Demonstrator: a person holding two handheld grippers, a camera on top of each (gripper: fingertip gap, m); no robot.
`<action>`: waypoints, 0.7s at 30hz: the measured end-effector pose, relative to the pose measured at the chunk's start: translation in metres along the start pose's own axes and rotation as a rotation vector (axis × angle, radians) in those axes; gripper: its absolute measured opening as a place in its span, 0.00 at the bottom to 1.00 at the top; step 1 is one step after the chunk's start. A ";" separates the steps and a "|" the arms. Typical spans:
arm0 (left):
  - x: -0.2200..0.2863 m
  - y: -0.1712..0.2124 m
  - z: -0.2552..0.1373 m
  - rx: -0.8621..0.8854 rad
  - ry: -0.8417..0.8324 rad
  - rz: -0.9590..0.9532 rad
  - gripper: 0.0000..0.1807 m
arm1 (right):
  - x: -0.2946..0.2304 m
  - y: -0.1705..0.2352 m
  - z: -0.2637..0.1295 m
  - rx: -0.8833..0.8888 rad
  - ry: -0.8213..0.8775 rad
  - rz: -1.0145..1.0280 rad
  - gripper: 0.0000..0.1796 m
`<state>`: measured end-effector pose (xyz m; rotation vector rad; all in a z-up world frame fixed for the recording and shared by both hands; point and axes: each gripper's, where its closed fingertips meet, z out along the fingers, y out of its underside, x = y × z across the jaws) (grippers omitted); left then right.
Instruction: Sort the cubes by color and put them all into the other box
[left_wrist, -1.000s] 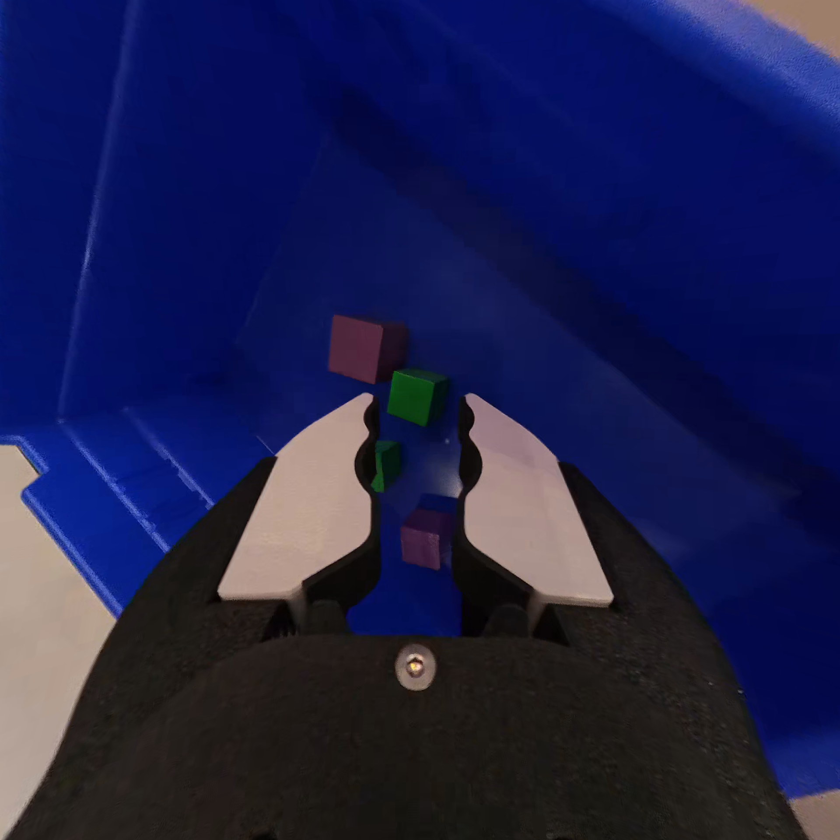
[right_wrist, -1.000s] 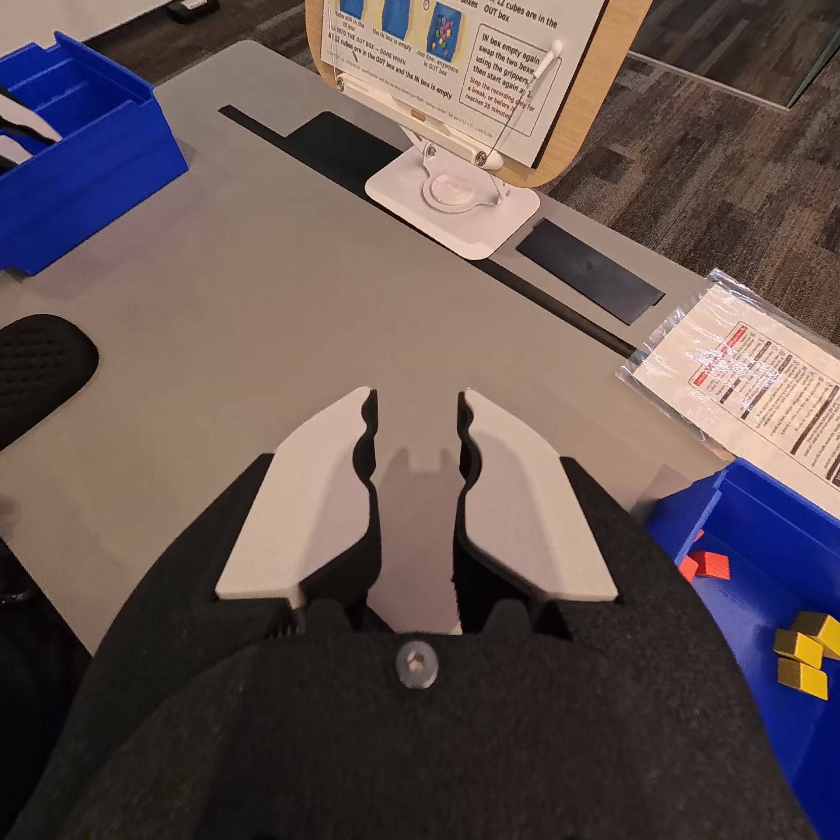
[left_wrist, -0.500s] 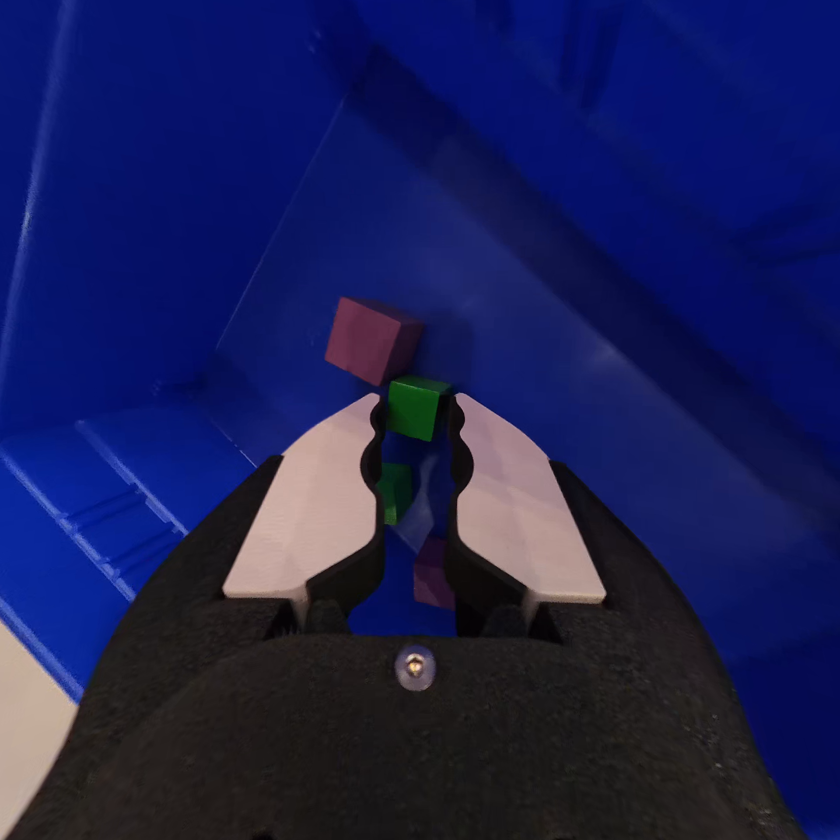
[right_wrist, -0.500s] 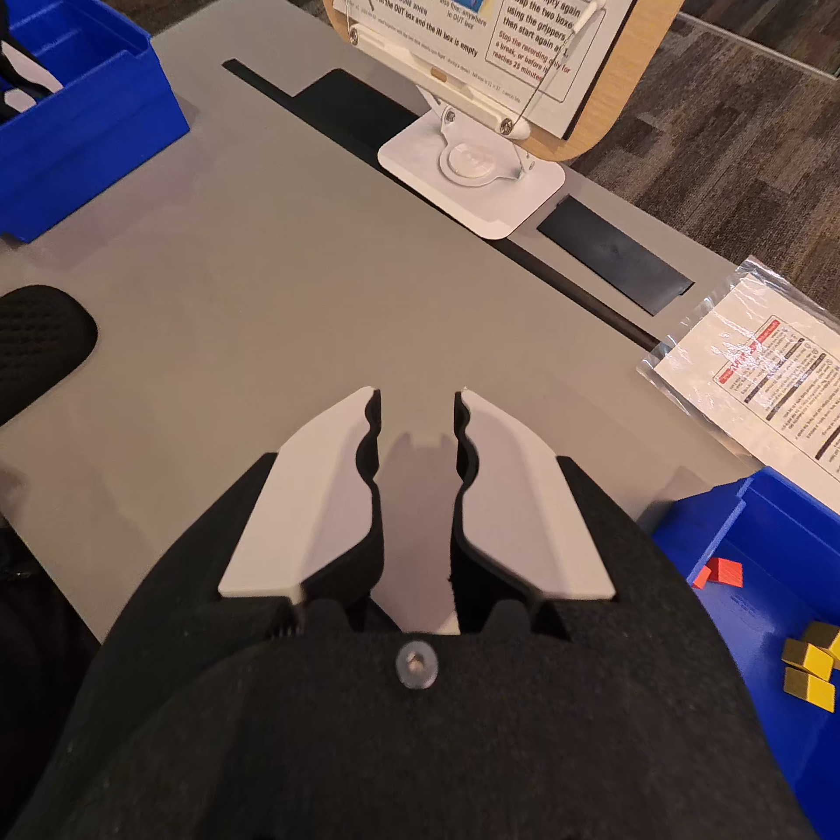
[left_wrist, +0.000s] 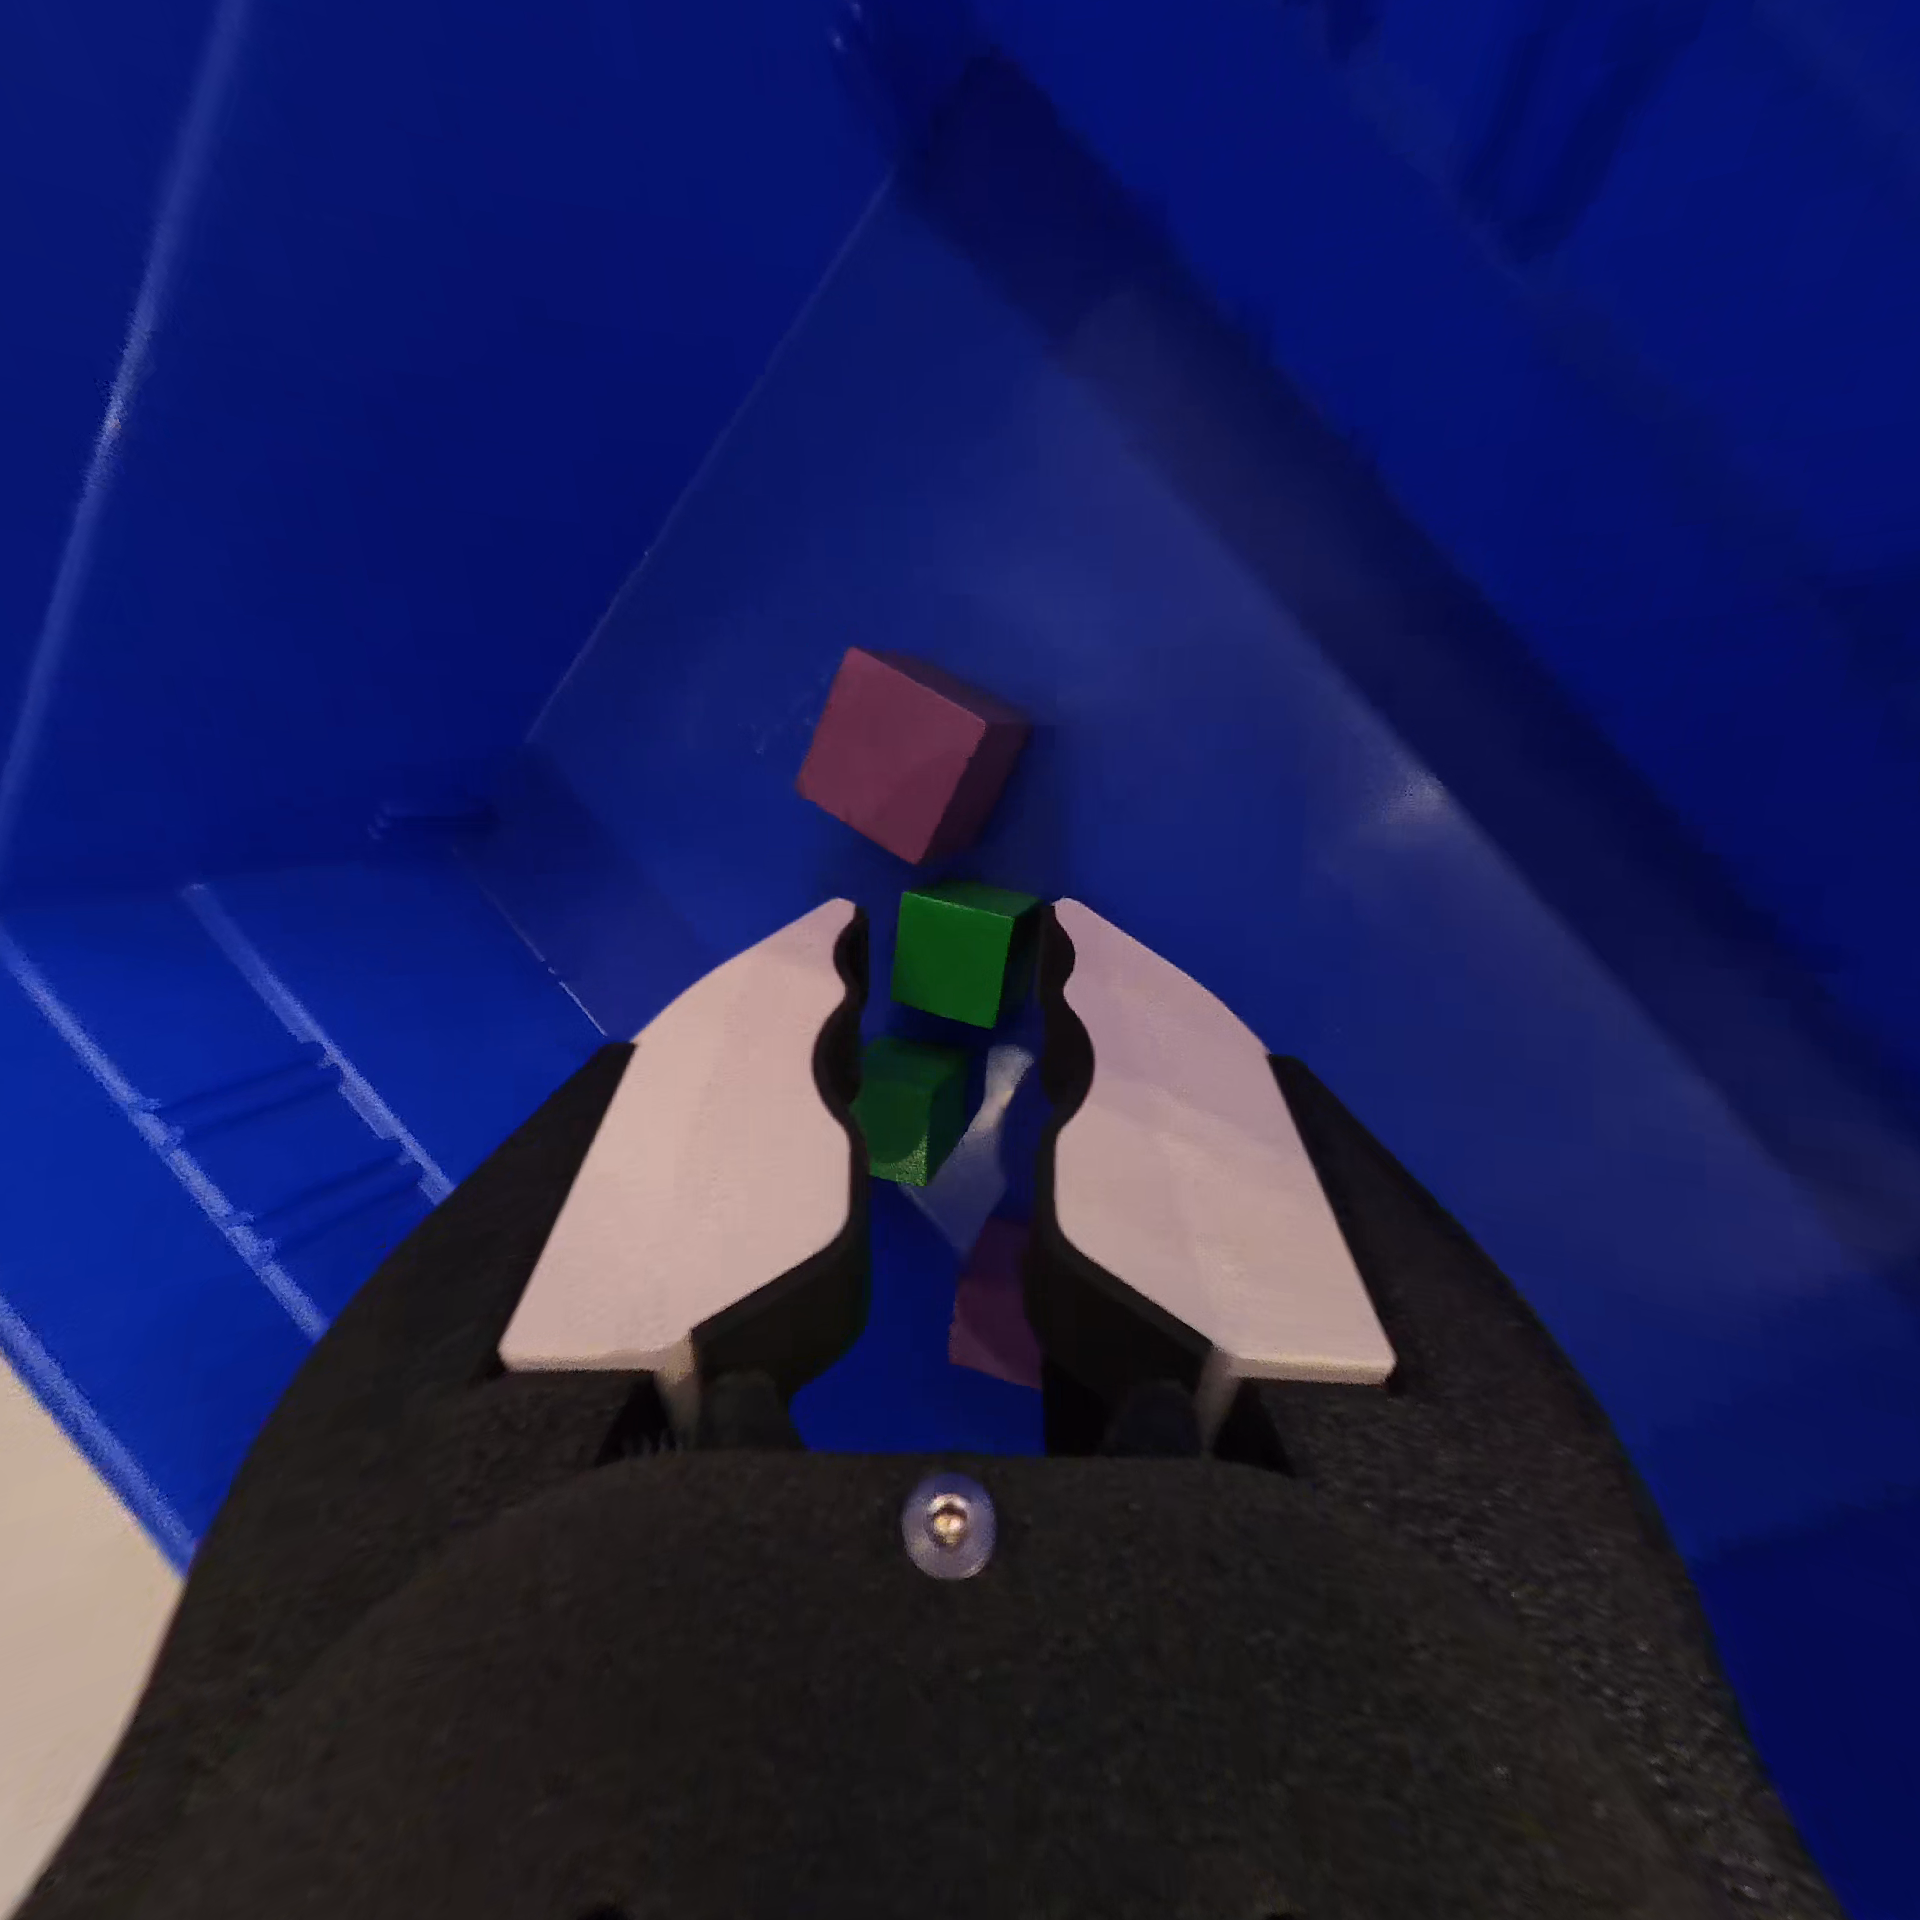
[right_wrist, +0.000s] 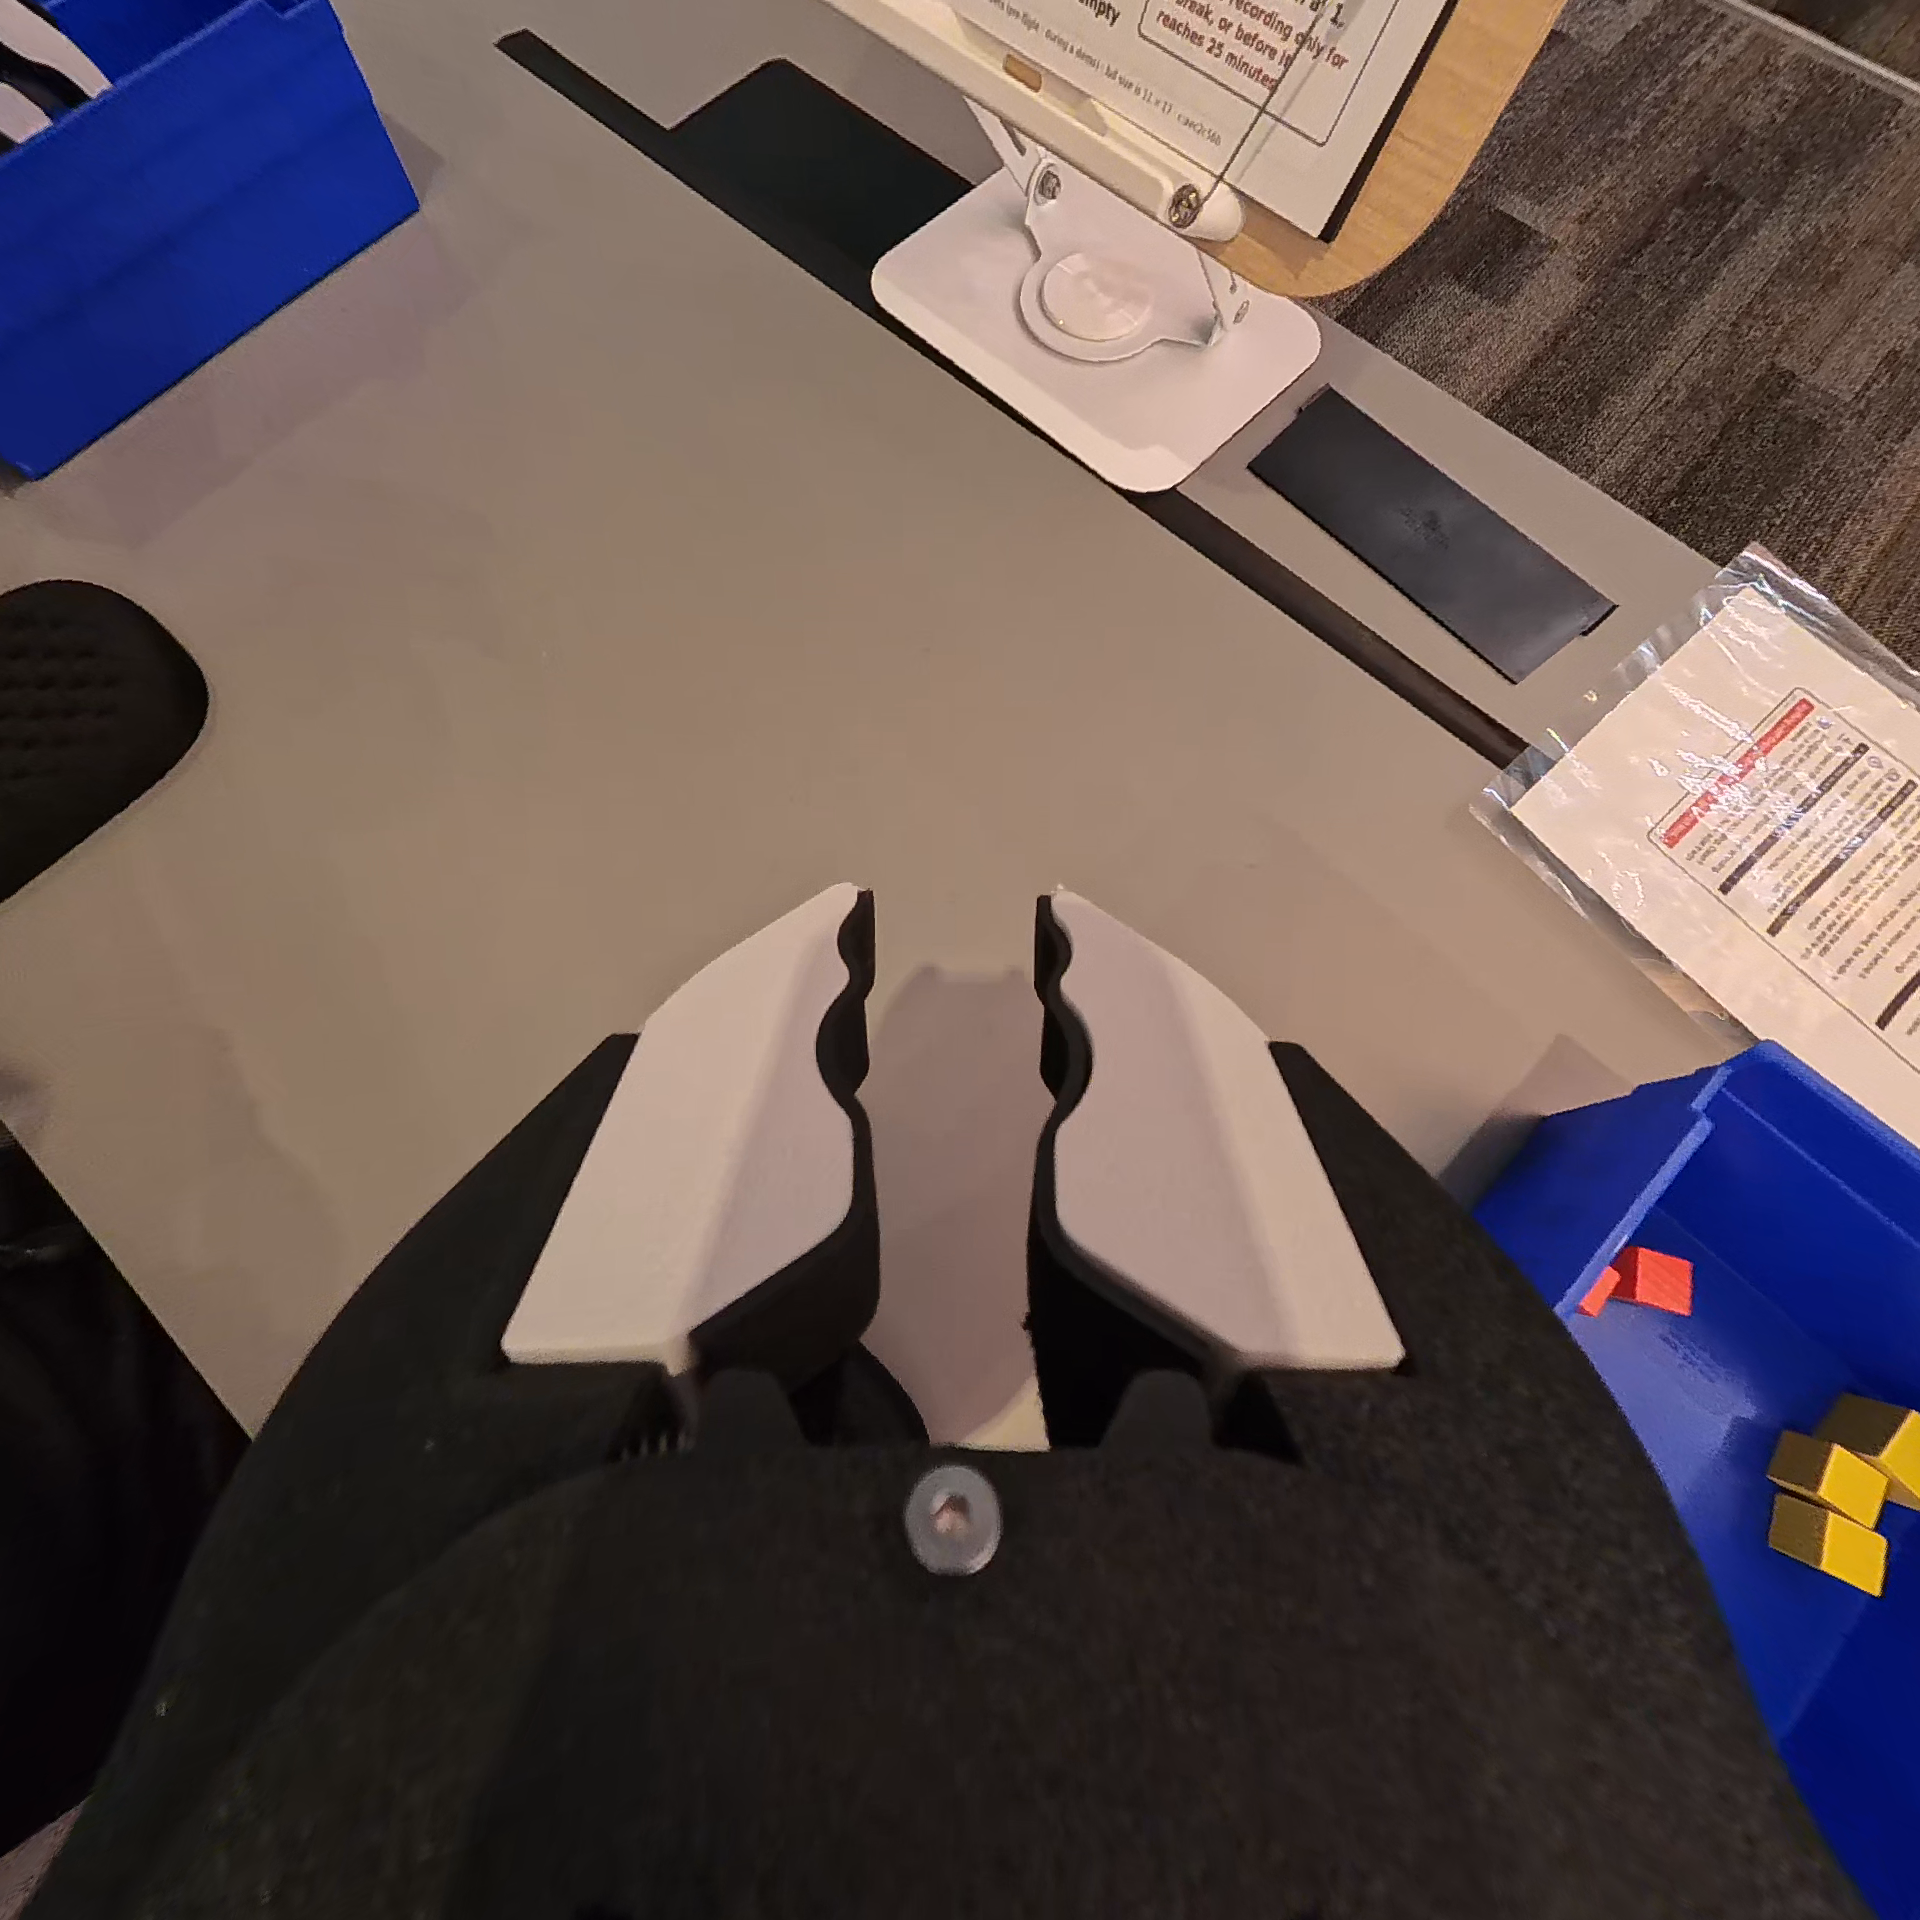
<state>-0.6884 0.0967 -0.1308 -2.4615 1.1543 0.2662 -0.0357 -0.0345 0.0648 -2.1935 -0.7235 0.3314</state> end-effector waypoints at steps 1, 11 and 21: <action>0.000 0.001 0.000 -0.005 0.013 -0.011 0.17 | -0.001 0.000 0.000 0.002 -0.005 -0.001 0.16; 0.002 0.001 -0.003 -0.009 0.053 -0.076 0.13 | -0.002 0.005 0.000 -0.023 -0.017 -0.016 0.16; 0.014 -0.116 -0.170 0.666 -0.388 0.025 0.12 | -0.035 -0.052 0.015 0.183 -0.118 -0.038 0.16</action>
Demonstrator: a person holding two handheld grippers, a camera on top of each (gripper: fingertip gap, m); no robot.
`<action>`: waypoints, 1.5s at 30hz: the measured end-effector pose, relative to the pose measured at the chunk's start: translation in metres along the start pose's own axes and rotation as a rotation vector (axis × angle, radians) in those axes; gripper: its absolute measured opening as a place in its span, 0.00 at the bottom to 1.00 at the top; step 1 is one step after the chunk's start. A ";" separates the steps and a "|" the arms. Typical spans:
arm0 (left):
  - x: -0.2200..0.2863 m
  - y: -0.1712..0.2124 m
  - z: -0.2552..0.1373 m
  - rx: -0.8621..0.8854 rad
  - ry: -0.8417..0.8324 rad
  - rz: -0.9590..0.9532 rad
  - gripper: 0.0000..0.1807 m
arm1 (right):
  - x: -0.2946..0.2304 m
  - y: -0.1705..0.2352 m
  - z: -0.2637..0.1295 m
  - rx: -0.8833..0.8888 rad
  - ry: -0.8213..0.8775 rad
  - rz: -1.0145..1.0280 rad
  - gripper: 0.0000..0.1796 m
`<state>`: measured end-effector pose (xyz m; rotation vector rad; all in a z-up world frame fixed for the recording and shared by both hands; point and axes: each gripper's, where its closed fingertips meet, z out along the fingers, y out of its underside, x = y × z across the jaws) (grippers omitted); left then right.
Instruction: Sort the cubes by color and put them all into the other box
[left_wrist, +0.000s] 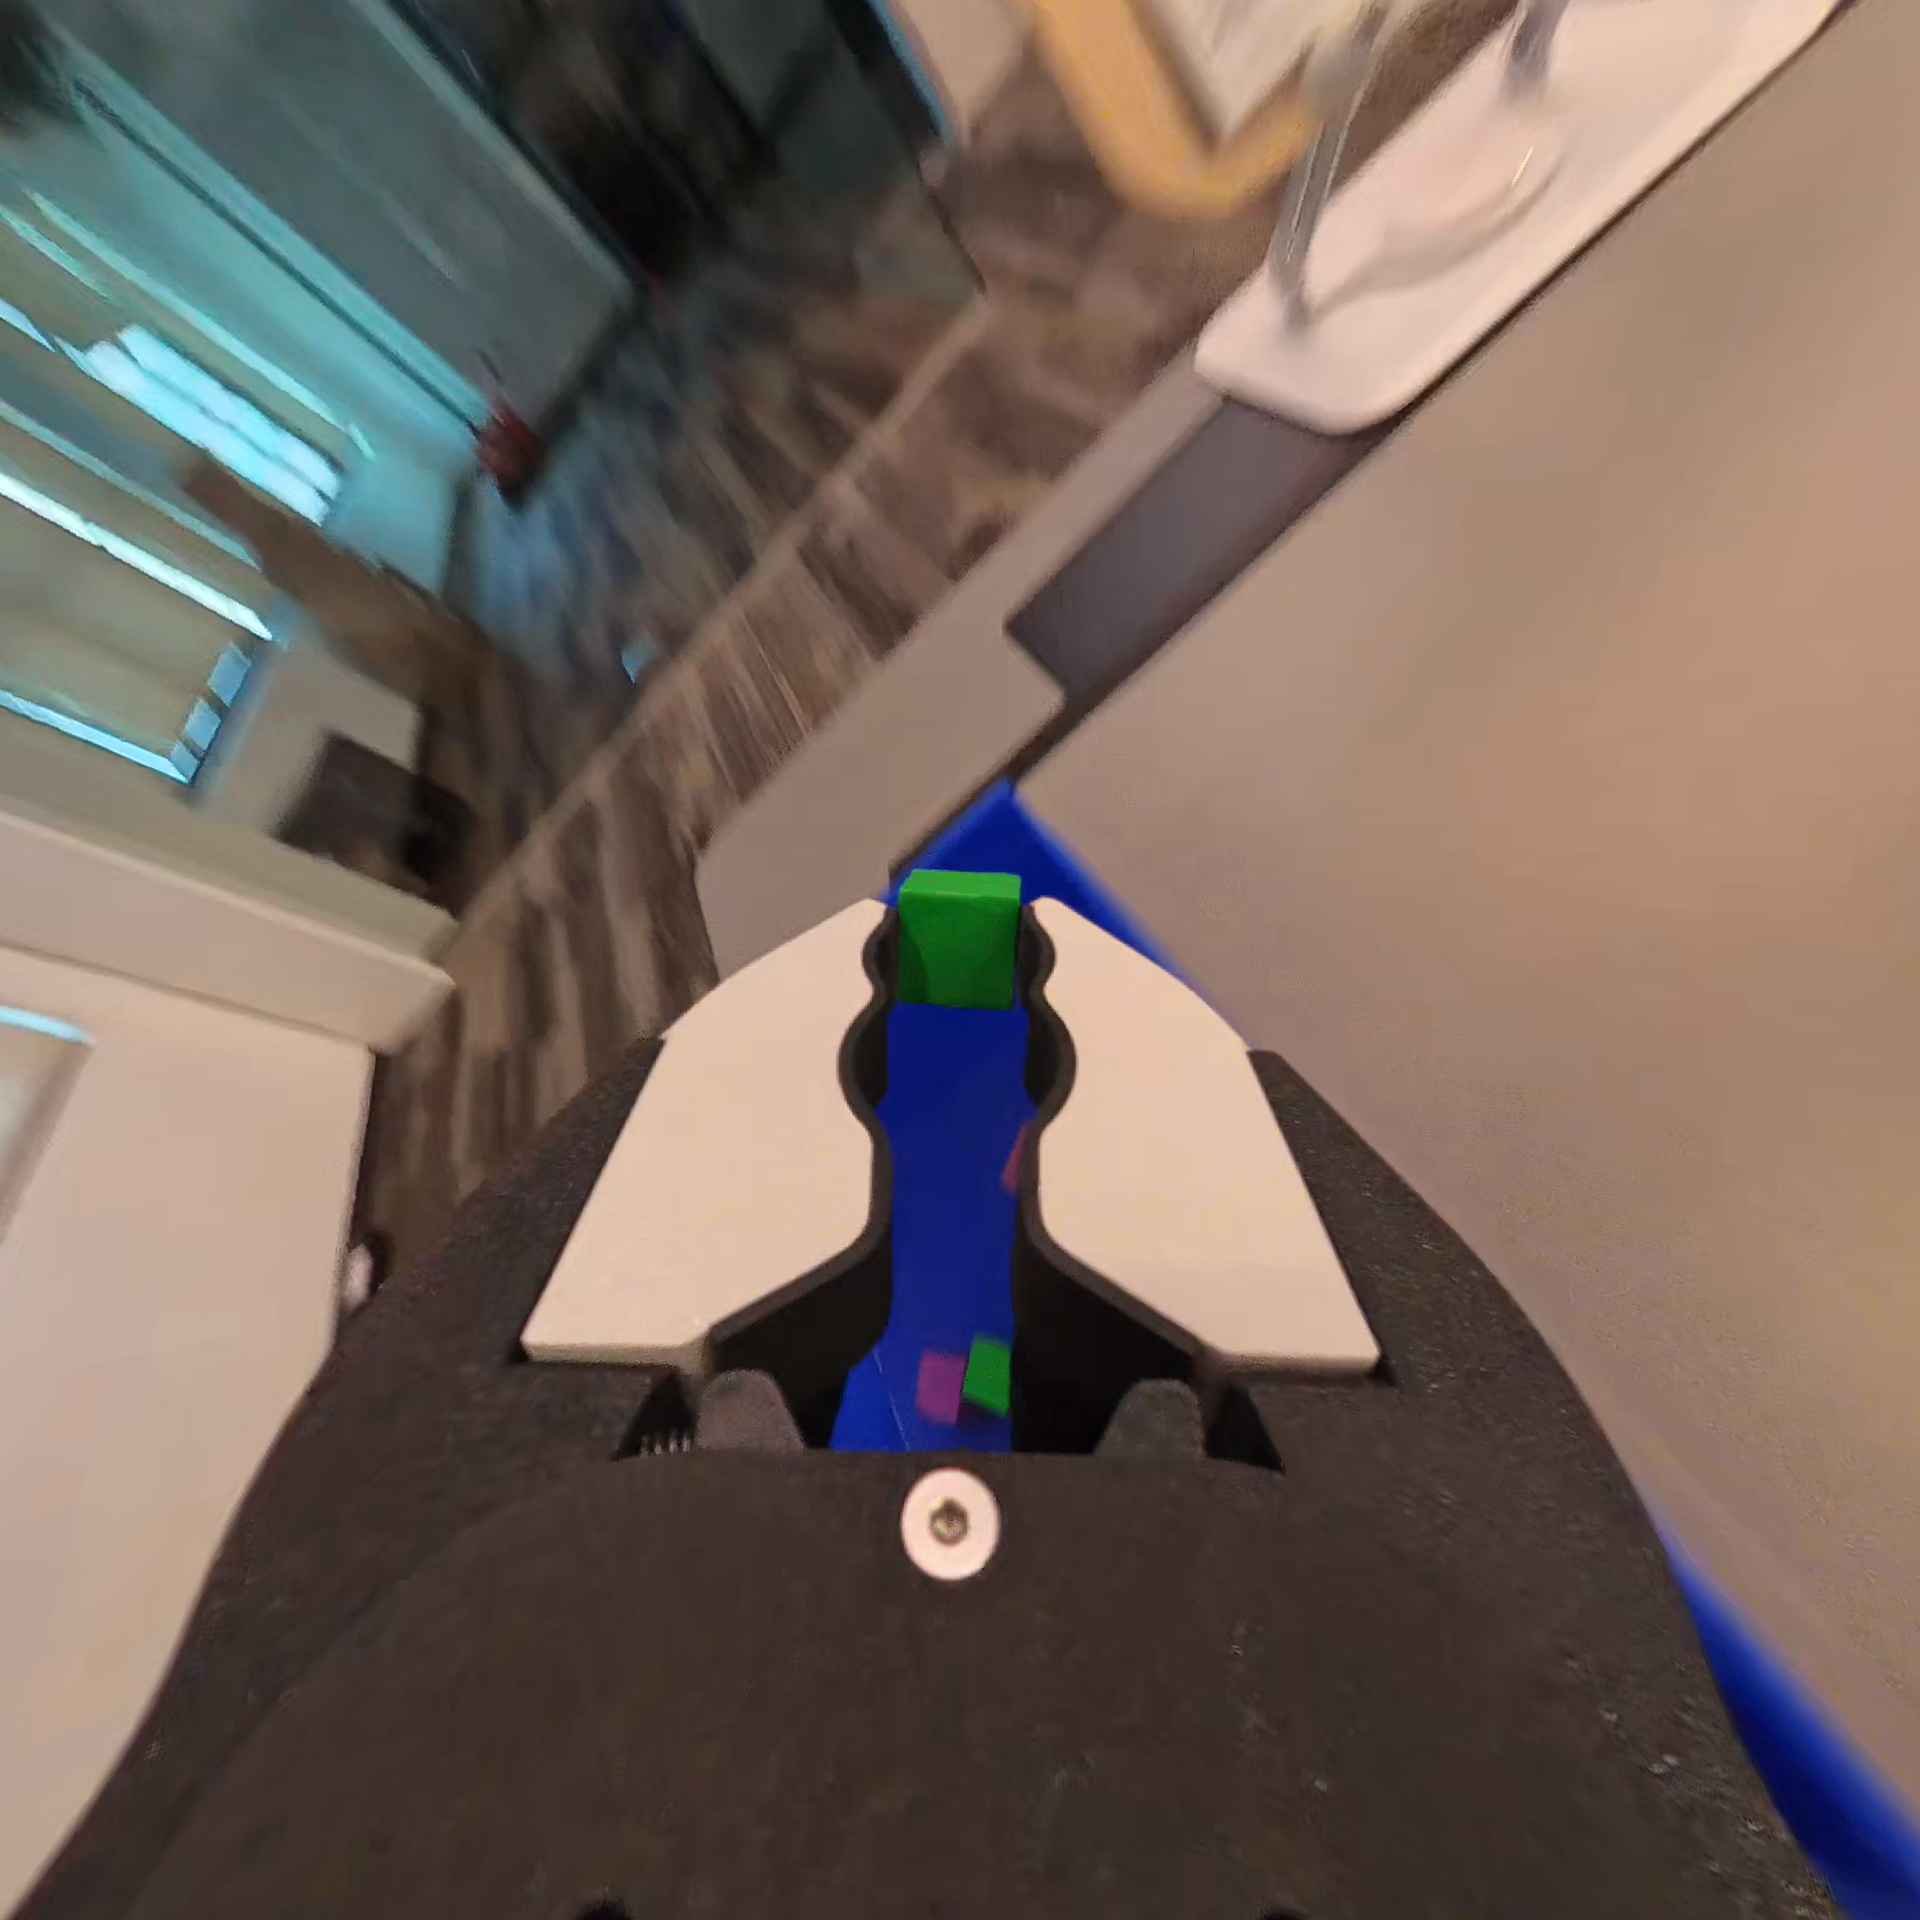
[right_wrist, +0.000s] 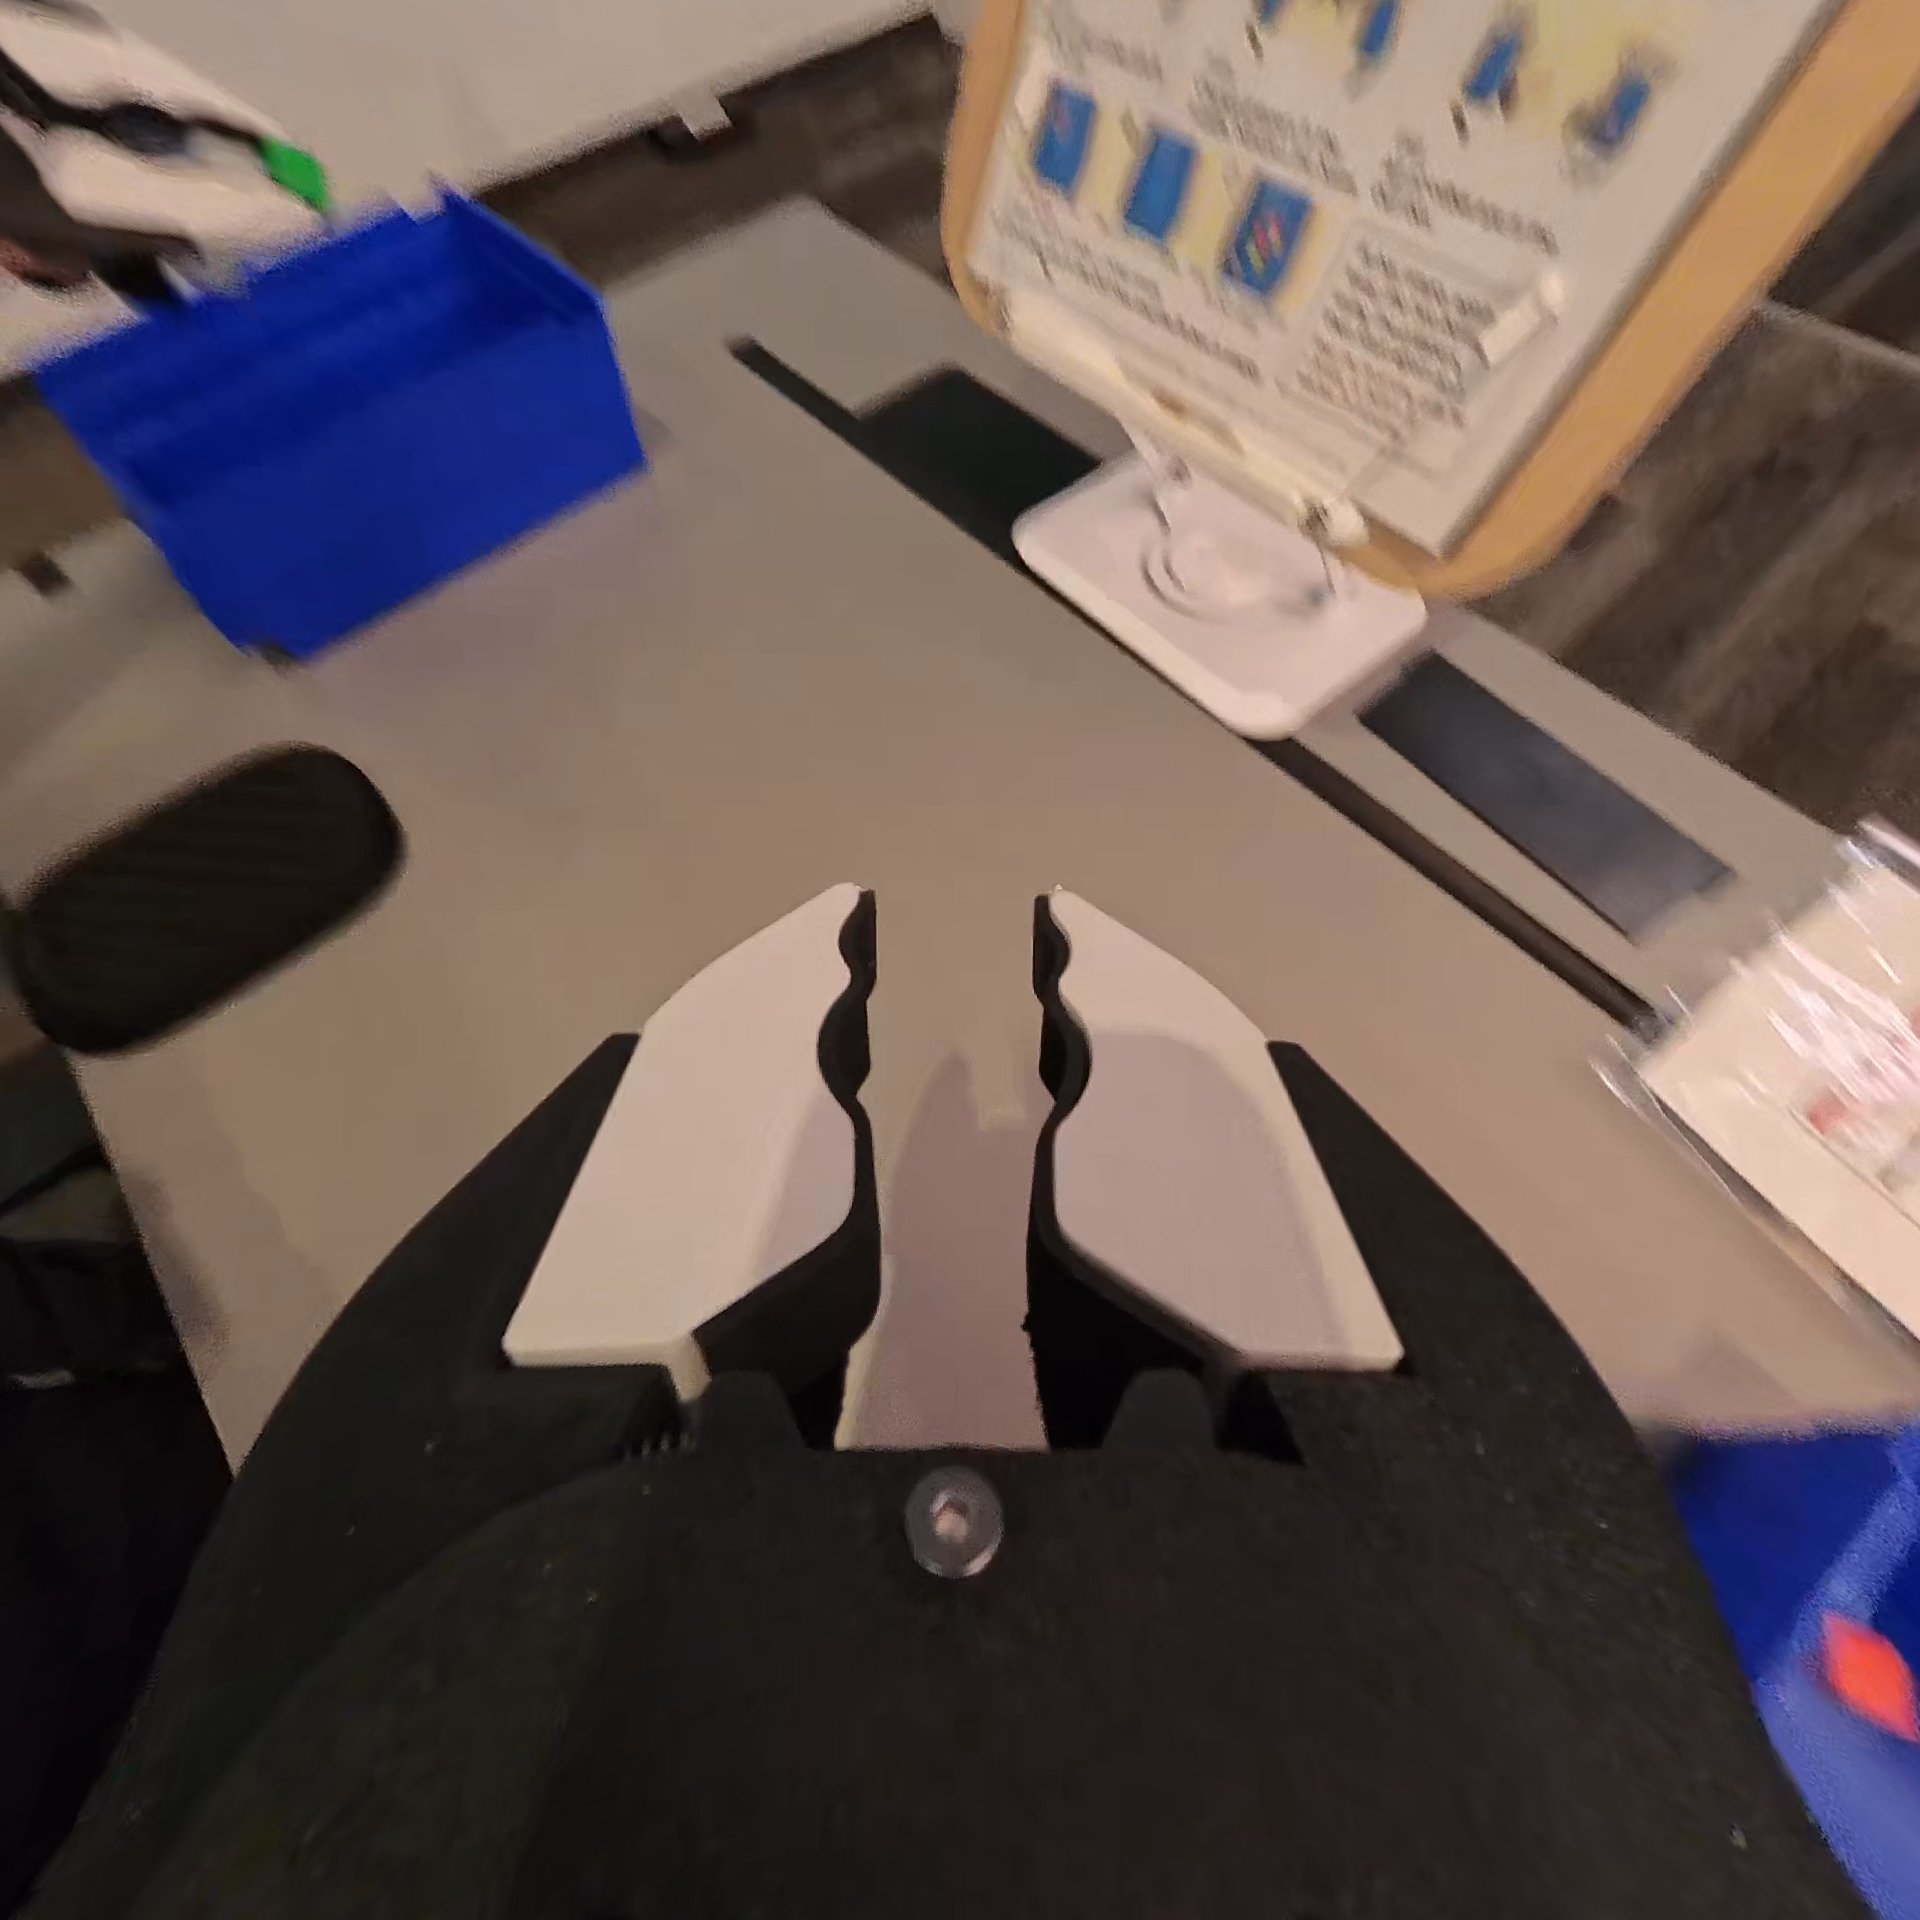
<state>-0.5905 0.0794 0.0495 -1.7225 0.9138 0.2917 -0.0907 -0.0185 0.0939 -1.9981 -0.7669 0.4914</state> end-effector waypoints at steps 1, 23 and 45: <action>0.010 -0.022 -0.007 0.058 -0.030 0.036 0.12 | -0.011 -0.014 0.009 0.060 -0.046 0.004 0.16; 0.265 -0.208 0.000 0.501 0.185 0.231 0.12 | -0.137 -0.007 0.157 -0.032 -0.443 0.118 0.14; 0.312 -0.149 0.048 0.392 0.327 -0.038 0.13 | 0.127 0.150 -0.145 -0.443 0.371 0.356 0.12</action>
